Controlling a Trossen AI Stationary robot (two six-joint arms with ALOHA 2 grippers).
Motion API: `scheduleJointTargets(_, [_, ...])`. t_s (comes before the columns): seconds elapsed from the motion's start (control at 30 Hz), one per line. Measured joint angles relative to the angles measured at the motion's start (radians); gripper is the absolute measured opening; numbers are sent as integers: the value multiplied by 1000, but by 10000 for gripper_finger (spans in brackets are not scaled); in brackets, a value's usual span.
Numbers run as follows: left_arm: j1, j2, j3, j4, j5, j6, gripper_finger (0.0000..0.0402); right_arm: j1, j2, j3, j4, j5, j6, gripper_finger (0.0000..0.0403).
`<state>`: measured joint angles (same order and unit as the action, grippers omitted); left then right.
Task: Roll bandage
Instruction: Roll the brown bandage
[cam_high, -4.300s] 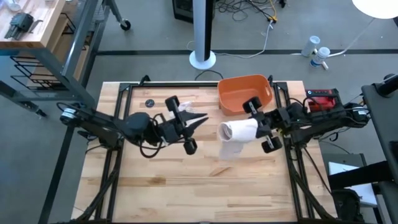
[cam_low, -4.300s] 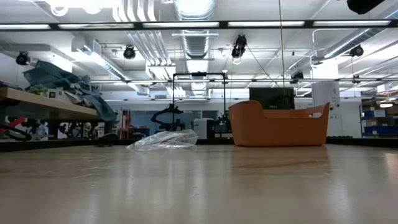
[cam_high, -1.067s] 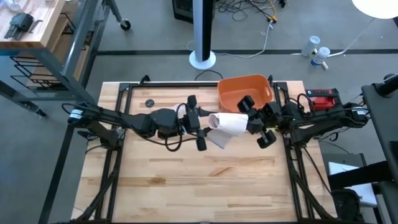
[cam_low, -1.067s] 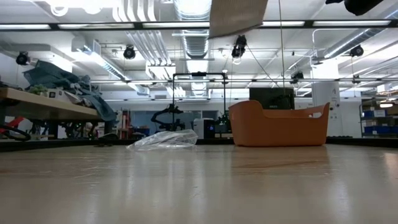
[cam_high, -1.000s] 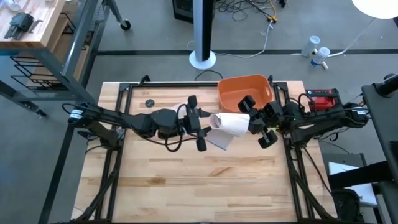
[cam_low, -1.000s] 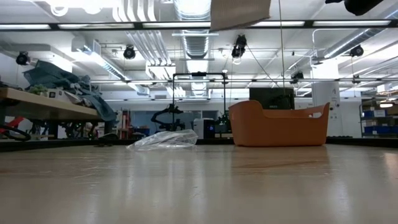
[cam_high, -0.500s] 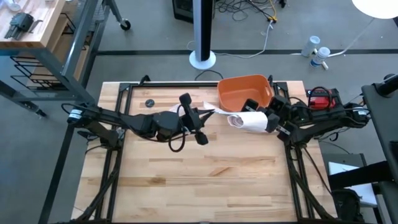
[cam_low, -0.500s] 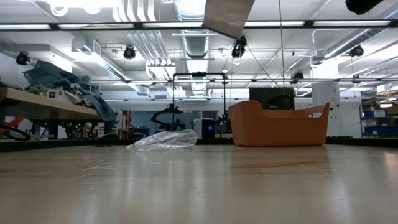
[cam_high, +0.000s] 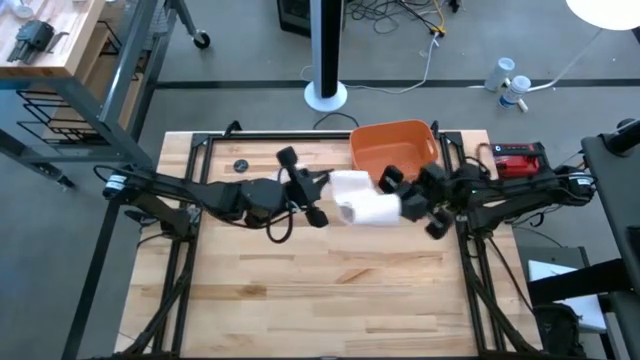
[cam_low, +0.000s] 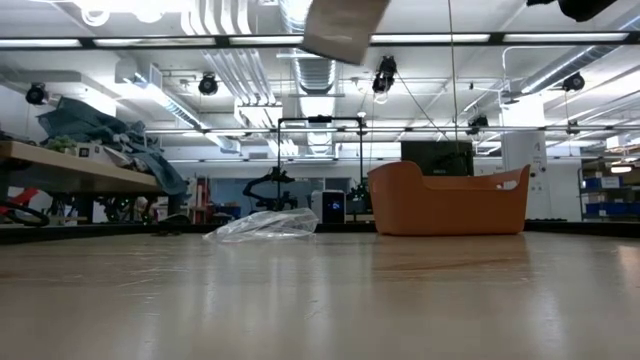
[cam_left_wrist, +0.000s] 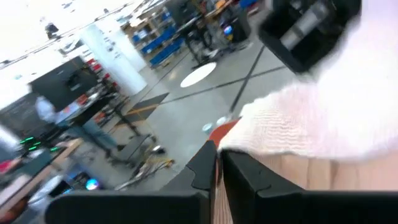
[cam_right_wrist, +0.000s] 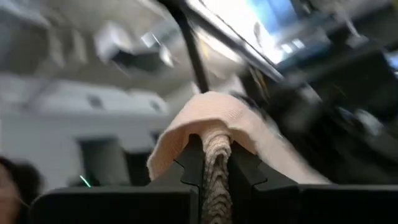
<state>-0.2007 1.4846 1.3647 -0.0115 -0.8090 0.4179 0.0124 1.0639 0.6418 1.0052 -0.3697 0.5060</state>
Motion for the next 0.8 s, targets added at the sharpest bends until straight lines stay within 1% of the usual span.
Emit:
scheduleJointTargets(0.07, [-13, -40, 0, -77, -71, -12, 27, 0, -14, -1, -108, 46, -57, 27])
scheduleJointTargets(0.13, [-20, -82, 0, -163, -109, -49, 35, 0, -32, -1, -192, 111, -120, 27])
scheduleJointTargets(0.27, [-26, -144, 0, -354, -114, -166, 51, 0, -62, -1, -301, 205, -212, 27])
scheduleJointTargets(0.37, [-27, -185, 0, -477, -112, -275, 57, 0, -67, -1, -314, 233, -237, 27])
scheduleJointTargets(0.47, [-29, -210, 0, -519, -102, -358, 59, 0, -66, -1, -317, 240, -243, 27])
scheduleJointTargets(0.57, [-36, -225, 0, -559, -65, -377, 57, 0, -61, -1, -322, 242, -244, 27])
scheduleJointTargets(0.63, [-37, -236, 0, -595, -64, -382, 54, 0, -61, -1, -318, 242, -246, 27])
scheduleJointTargets(0.7, [-37, -241, 0, -598, -63, -419, 54, 0, -62, -1, -308, 242, -248, 27])
scheduleJointTargets(0.8, [-40, -237, 0, -580, -64, -440, 68, 0, -61, -1, -293, 242, -248, 27])
